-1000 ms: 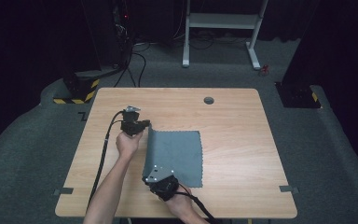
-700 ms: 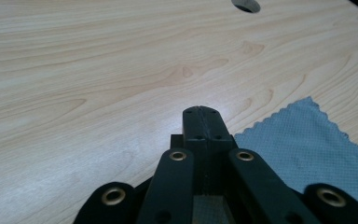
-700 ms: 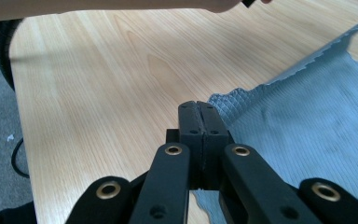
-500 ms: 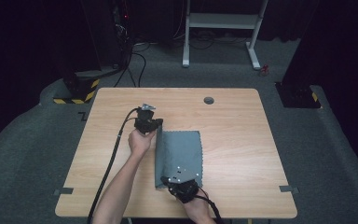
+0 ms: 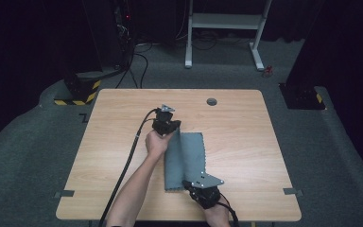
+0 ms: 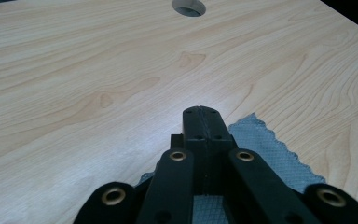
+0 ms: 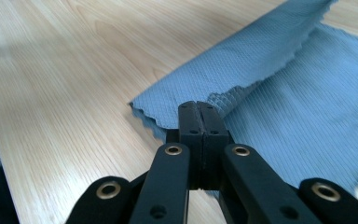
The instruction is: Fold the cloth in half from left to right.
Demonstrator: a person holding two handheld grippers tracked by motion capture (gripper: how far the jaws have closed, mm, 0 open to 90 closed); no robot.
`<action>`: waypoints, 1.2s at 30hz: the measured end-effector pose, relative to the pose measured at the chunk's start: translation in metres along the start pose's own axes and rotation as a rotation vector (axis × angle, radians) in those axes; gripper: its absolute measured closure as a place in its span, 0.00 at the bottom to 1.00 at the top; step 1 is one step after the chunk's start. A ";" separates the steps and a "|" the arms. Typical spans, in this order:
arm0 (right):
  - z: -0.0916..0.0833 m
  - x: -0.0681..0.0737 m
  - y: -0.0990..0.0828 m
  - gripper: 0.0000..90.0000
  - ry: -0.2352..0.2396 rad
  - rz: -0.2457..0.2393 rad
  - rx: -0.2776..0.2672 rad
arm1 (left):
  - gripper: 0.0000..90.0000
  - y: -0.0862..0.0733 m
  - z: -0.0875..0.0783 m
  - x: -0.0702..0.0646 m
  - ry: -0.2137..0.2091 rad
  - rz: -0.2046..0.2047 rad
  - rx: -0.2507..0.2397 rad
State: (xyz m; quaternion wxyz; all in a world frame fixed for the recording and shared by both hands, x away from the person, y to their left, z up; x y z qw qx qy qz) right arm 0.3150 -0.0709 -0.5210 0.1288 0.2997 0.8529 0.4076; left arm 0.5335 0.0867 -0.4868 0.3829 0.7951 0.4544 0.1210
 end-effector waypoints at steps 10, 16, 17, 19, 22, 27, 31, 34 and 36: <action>-0.017 -0.015 -0.019 1.00 -0.050 0.034 0.002 | 1.00 0.004 0.014 -0.013 -0.015 0.002 0.007; -0.021 -0.019 -0.025 1.00 -0.061 0.049 0.004 | 1.00 0.006 0.024 -0.023 -0.023 0.013 0.012; -0.022 -0.020 -0.026 1.00 -0.062 0.052 0.006 | 1.00 0.007 0.026 -0.026 -0.024 0.019 0.014; -0.023 -0.022 -0.030 1.00 -0.065 0.064 0.008 | 1.00 0.008 0.030 -0.030 -0.020 0.033 0.022; -0.024 -0.024 -0.035 1.00 -0.068 0.077 0.021 | 1.00 0.008 0.034 -0.033 -0.020 0.046 0.030; -0.024 -0.025 -0.040 1.00 -0.071 0.093 0.032 | 1.00 0.009 0.044 -0.044 -0.037 0.052 0.037; -0.025 -0.026 -0.043 1.00 -0.085 0.092 0.046 | 1.00 0.010 0.050 -0.050 -0.036 0.075 0.048; -0.027 -0.026 -0.044 1.00 -0.094 0.095 0.053 | 1.00 0.010 0.052 -0.052 -0.038 0.071 0.049; -0.027 -0.026 -0.045 1.00 -0.105 0.086 0.054 | 1.00 0.010 0.054 -0.053 -0.034 0.075 0.050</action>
Point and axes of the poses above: each handheld gripper's, and its own axes: z roughly forward along the jaws, y roughly out of its top, x roughly to its left, the point moved 3 cm from there along z, roughly forward along the jaws, and after that the axes turned 4 degrees about x, right-handed, at the moved point
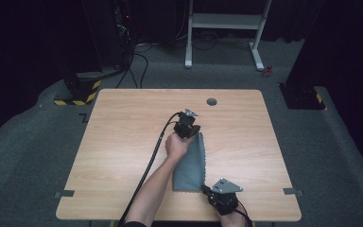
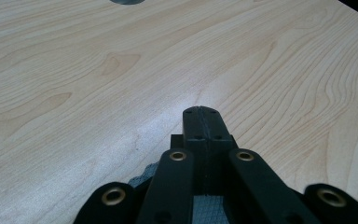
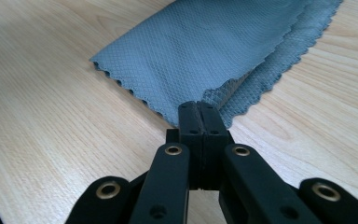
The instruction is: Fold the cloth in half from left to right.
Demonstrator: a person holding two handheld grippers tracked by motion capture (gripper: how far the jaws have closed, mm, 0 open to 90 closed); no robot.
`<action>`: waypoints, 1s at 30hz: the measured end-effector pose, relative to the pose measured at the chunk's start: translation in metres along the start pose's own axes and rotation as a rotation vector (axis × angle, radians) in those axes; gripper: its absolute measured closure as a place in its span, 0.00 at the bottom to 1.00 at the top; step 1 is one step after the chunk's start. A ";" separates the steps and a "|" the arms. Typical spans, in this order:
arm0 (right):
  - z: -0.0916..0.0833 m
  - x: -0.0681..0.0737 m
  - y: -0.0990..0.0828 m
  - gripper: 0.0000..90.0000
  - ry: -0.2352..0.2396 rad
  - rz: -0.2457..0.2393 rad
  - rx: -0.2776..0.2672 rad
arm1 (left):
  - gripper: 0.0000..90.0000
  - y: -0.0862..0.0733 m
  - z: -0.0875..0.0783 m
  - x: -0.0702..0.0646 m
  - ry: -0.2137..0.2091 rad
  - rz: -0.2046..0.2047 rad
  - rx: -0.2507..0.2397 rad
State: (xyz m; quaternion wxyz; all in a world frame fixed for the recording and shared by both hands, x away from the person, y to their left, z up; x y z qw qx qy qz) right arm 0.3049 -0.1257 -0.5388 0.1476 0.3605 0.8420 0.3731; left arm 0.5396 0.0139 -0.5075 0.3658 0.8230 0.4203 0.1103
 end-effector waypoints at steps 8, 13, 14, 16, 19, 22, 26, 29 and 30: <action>0.001 -0.002 -0.002 1.00 -0.017 0.009 0.012 | 1.00 -0.002 0.010 -0.002 0.005 0.005 0.015; 0.001 -0.001 -0.002 1.00 -0.021 0.003 0.016 | 1.00 -0.002 0.015 -0.005 0.001 0.010 0.017; 0.001 -0.001 -0.002 1.00 -0.022 0.005 0.018 | 1.00 -0.002 0.015 -0.005 0.001 0.008 0.017; 0.001 -0.001 -0.003 1.00 -0.024 0.004 0.021 | 1.00 -0.003 0.016 -0.005 0.002 0.009 0.022; 0.001 -0.002 -0.004 0.99 -0.023 0.014 0.029 | 1.00 -0.004 0.016 -0.004 0.005 0.016 0.020; 0.000 -0.004 -0.004 0.97 -0.022 0.025 0.026 | 0.90 -0.003 0.012 -0.006 0.001 0.023 0.001; -0.004 -0.009 -0.002 0.90 -0.025 0.047 0.007 | 0.73 -0.001 -0.004 -0.004 -0.003 0.005 -0.030; -0.008 -0.015 0.002 0.90 -0.030 0.051 -0.009 | 0.63 -0.007 -0.020 -0.002 0.016 0.018 -0.035; -0.009 -0.018 0.004 0.90 -0.033 0.052 -0.010 | 0.60 -0.012 -0.027 -0.001 0.034 0.038 -0.031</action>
Point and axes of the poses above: each handheld gripper's, and its own axes: z roughly forward along the jaws, y roughly out of its top, x roughly to its left, the point moved 3 cm from there along z, roughly forward along the jaws, and after that the axes turned 4 degrees about x, right-handed, at the moved point
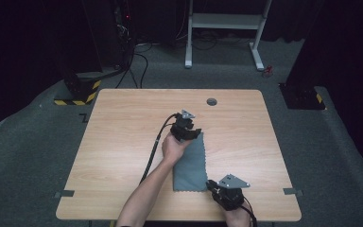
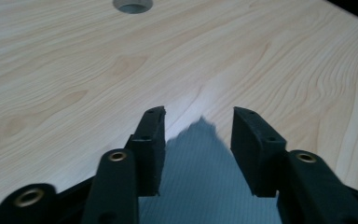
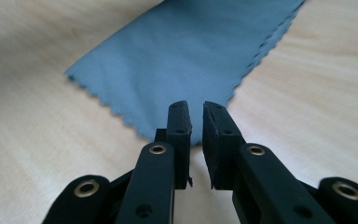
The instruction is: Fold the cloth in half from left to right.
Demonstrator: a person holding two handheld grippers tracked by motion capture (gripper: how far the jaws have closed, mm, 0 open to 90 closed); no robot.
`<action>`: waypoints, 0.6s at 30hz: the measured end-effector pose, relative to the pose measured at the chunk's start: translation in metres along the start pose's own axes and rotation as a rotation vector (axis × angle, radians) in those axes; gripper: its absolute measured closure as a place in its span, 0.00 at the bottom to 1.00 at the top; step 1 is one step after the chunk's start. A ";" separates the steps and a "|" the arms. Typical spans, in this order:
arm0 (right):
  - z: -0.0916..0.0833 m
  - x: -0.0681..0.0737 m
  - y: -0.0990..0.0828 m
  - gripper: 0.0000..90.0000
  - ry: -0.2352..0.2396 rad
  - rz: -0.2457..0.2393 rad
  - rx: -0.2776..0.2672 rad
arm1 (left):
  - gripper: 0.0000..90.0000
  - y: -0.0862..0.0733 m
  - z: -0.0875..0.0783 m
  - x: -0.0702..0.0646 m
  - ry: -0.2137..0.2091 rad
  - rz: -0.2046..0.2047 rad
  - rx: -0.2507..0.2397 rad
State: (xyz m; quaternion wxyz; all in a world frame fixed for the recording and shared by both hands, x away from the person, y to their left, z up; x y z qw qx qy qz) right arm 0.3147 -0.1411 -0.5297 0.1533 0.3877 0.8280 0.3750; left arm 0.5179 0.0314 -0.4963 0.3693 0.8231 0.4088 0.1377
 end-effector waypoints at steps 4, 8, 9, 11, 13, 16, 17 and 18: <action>0.000 -0.011 0.018 0.90 0.004 -0.019 -0.019 | 0.54 -0.022 -0.026 0.002 0.021 0.018 -0.003; 0.015 -0.024 0.034 0.93 0.003 -0.032 -0.001 | 0.52 -0.052 -0.045 -0.005 0.011 0.024 -0.002; 0.023 -0.028 0.037 0.93 0.005 -0.035 0.012 | 0.51 -0.058 -0.049 -0.007 0.022 0.041 0.003; 0.037 -0.034 0.044 0.94 -0.006 -0.049 0.044 | 0.51 -0.068 -0.053 -0.011 0.021 0.051 0.003; 0.052 -0.037 0.055 0.95 0.012 -0.048 0.060 | 0.51 -0.074 -0.056 -0.014 0.012 0.055 0.009; 0.068 -0.037 0.066 0.95 0.012 -0.049 0.072 | 0.51 -0.089 -0.056 -0.024 -0.018 0.053 0.012; 0.071 -0.038 0.068 0.95 0.014 -0.051 0.076 | 0.51 -0.092 -0.054 -0.026 -0.017 0.057 0.016; 0.075 -0.038 0.069 0.95 0.010 -0.050 0.086 | 0.51 -0.095 -0.053 -0.027 -0.018 0.062 0.025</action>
Point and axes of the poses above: each handheld gripper's, and its own axes: z roughly forward along the jaws, y roughly out of its top, x roughly to its left, the point moved 3 cm from there along z, roughly forward along the jaws, and after that the axes turned 4 degrees about x, right-handed, at the moved point
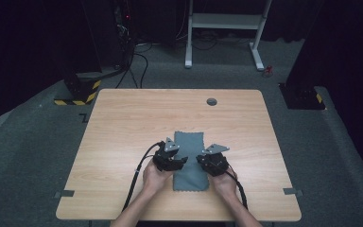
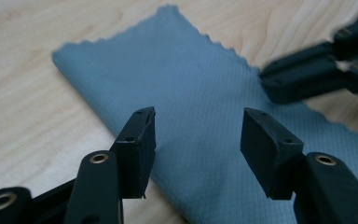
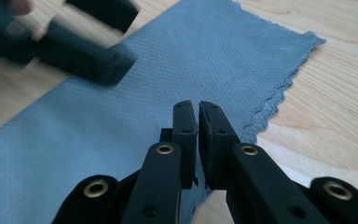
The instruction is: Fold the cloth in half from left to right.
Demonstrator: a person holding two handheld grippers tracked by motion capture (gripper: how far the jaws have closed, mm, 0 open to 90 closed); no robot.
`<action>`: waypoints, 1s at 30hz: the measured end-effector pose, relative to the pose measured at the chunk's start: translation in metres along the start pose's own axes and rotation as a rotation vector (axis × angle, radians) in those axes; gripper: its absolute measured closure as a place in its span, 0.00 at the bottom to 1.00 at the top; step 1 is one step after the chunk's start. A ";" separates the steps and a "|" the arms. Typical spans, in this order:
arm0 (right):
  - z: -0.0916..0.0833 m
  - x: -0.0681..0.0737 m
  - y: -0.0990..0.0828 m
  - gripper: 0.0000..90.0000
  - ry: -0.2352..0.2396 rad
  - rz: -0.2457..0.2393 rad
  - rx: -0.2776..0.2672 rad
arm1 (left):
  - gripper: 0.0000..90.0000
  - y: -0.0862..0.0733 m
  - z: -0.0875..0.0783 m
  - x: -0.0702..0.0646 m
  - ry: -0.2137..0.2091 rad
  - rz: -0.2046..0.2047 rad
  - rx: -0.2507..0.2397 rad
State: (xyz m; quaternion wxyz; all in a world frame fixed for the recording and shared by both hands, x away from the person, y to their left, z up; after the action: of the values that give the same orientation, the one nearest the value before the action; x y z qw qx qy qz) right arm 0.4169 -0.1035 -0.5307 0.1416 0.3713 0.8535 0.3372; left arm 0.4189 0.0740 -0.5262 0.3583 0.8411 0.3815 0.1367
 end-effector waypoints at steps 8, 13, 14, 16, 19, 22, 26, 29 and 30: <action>0.008 -0.018 -0.003 0.93 -0.051 0.007 0.041 | 0.51 -0.017 0.004 0.000 0.048 0.037 0.035; 0.004 -0.025 -0.006 0.92 -0.074 0.017 0.049 | 0.50 -0.024 -0.006 0.000 0.070 0.041 0.049; 0.003 -0.024 -0.007 0.92 -0.077 0.020 0.050 | 0.50 -0.024 -0.009 -0.001 0.070 0.045 0.046; 0.000 -0.021 -0.007 0.91 -0.066 0.017 0.024 | 0.49 -0.026 -0.018 -0.007 0.045 0.046 0.020; -0.007 -0.009 -0.011 0.90 -0.025 -0.011 0.000 | 0.49 -0.030 -0.028 -0.019 0.009 0.063 -0.003; -0.013 0.005 -0.018 0.88 0.012 -0.047 -0.008 | 0.48 -0.040 -0.028 -0.028 -0.008 0.083 0.019; -0.011 0.010 -0.027 0.88 0.012 -0.068 0.009 | 0.48 -0.053 -0.029 -0.027 -0.004 0.057 0.026; -0.011 0.007 -0.028 0.89 0.020 -0.066 0.005 | 0.48 -0.061 -0.035 -0.026 0.009 0.050 0.014; -0.011 0.008 -0.028 0.89 0.015 -0.071 0.004 | 0.48 -0.065 -0.038 -0.026 0.008 0.044 0.012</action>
State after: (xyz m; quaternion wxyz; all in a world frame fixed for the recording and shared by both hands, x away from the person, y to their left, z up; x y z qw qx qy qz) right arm 0.3911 -0.1170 -0.5412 0.1462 0.3383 0.8679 0.3329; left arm 0.3469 0.1029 -0.5437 0.3485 0.8510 0.3651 0.1454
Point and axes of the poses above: each handheld gripper's, and its own axes: z roughly forward along the jaws, y roughly out of its top, x roughly to its left, the point moved 3 cm from there along z, roughly forward along the jaws, and after that the axes turned 4 degrees about x, right-handed, at the moved point
